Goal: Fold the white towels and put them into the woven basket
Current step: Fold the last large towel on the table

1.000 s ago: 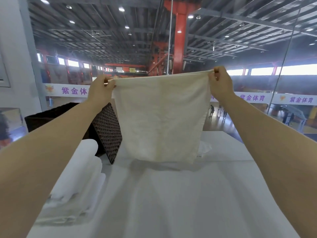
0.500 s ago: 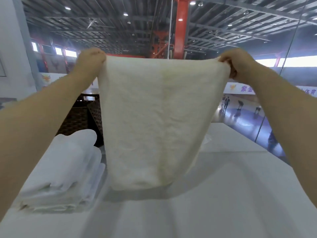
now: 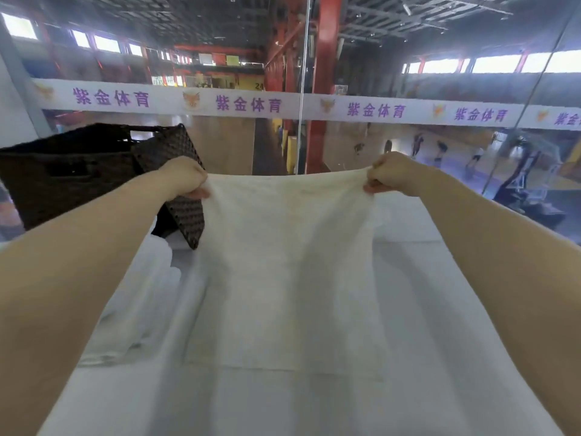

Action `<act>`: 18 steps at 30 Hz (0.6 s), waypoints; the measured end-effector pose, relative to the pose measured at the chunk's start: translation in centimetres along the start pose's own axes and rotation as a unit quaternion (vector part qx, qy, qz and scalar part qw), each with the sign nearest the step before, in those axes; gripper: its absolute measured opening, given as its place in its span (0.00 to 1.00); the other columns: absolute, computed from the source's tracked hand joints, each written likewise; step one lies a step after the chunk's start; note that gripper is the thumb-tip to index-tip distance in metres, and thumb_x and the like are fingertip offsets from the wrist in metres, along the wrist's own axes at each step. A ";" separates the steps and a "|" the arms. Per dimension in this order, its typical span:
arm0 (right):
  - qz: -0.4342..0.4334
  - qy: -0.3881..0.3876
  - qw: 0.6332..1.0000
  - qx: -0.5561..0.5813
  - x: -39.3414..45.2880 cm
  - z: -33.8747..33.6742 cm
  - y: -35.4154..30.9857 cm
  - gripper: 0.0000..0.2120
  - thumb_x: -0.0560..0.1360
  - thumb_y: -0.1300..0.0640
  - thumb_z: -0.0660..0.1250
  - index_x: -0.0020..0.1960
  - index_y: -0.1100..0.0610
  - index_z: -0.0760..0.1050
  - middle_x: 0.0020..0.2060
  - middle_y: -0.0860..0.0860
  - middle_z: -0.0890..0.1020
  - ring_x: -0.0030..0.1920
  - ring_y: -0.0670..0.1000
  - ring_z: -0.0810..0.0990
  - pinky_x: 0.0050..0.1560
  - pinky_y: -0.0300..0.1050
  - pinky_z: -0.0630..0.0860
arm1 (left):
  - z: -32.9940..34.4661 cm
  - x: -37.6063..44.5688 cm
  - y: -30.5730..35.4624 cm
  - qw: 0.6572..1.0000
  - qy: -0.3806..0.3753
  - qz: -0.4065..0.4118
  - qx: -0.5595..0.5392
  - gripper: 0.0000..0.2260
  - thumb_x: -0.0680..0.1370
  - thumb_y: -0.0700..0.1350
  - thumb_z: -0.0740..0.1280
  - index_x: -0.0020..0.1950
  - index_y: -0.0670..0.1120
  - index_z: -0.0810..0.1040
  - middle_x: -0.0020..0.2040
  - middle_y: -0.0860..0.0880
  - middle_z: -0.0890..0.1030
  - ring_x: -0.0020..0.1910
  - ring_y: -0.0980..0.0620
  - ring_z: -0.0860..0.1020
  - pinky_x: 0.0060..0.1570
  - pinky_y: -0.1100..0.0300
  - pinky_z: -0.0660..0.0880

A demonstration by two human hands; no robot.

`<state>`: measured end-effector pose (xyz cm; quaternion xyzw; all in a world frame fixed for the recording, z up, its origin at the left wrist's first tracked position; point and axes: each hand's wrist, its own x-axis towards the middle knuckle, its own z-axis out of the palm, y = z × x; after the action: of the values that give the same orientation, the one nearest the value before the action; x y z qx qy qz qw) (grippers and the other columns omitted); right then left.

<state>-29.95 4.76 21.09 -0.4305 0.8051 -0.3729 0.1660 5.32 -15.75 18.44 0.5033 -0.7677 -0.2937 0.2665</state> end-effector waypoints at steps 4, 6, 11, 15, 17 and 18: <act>-0.012 0.037 0.998 0.058 1.3 2.7 2.5 0.10 0.73 0.70 0.63 0.38 0.57 0.71 0.40 0.54 0.72 0.45 0.58 0.79 0.55 0.58 0.80 | 2.6 1.3 -2.0 1.000 0.015 -0.013 0.006 0.11 0.81 0.40 0.61 0.41 0.38 0.76 0.48 0.36 0.81 0.49 0.38 0.82 0.55 0.43 0.78; -0.013 0.035 0.996 0.079 1.7 3.1 3.1 0.09 0.75 0.69 0.60 0.40 0.57 0.70 0.43 0.57 0.72 0.44 0.57 0.78 0.56 0.56 0.80 | 3.3 1.8 -2.3 1.000 0.017 -0.007 -0.004 0.12 0.82 0.42 0.60 0.48 0.35 0.79 0.51 0.37 0.81 0.50 0.38 0.82 0.56 0.43 0.78; -0.062 0.040 0.997 0.016 0.6 4.7 5.7 0.07 0.78 0.63 0.62 0.43 0.54 0.74 0.46 0.57 0.79 0.46 0.57 0.82 0.55 0.51 0.81 | 4.6 1.1 -4.1 0.994 0.022 0.050 0.100 0.15 0.83 0.44 0.58 0.45 0.40 0.81 0.42 0.45 0.83 0.44 0.44 0.81 0.46 0.52 0.76; -0.127 0.042 0.986 -0.098 -2.3 7.5 10.4 0.03 0.78 0.62 0.66 0.49 0.59 0.78 0.44 0.51 0.80 0.47 0.56 0.79 0.48 0.40 0.70 | 7.4 -2.8 -6.9 0.981 0.045 0.106 0.156 0.08 0.82 0.43 0.60 0.48 0.42 0.76 0.43 0.48 0.77 0.41 0.49 0.73 0.41 0.56 0.66; -0.139 0.035 0.984 -0.103 -4.1 9.2 13.4 0.02 0.78 0.62 0.66 0.48 0.59 0.77 0.43 0.51 0.81 0.46 0.55 0.81 0.42 0.34 0.67 | 9.6 -5.8 -8.1 0.982 0.049 0.135 0.125 0.07 0.82 0.41 0.60 0.51 0.41 0.76 0.44 0.48 0.76 0.44 0.48 0.73 0.42 0.55 0.67; -0.135 0.028 0.985 -0.104 -4.9 10.0 14.7 0.03 0.79 0.61 0.65 0.48 0.56 0.77 0.43 0.52 0.82 0.46 0.54 0.82 0.41 0.35 0.68 | 10.8 -7.3 -9.0 0.983 0.041 0.145 0.104 0.07 0.82 0.40 0.60 0.51 0.41 0.77 0.44 0.48 0.76 0.45 0.47 0.74 0.43 0.53 0.69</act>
<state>-29.65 9.38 3.23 -0.5399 0.7780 -0.3180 0.0458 5.82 -9.92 3.77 0.4230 -0.8475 -0.1494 0.2836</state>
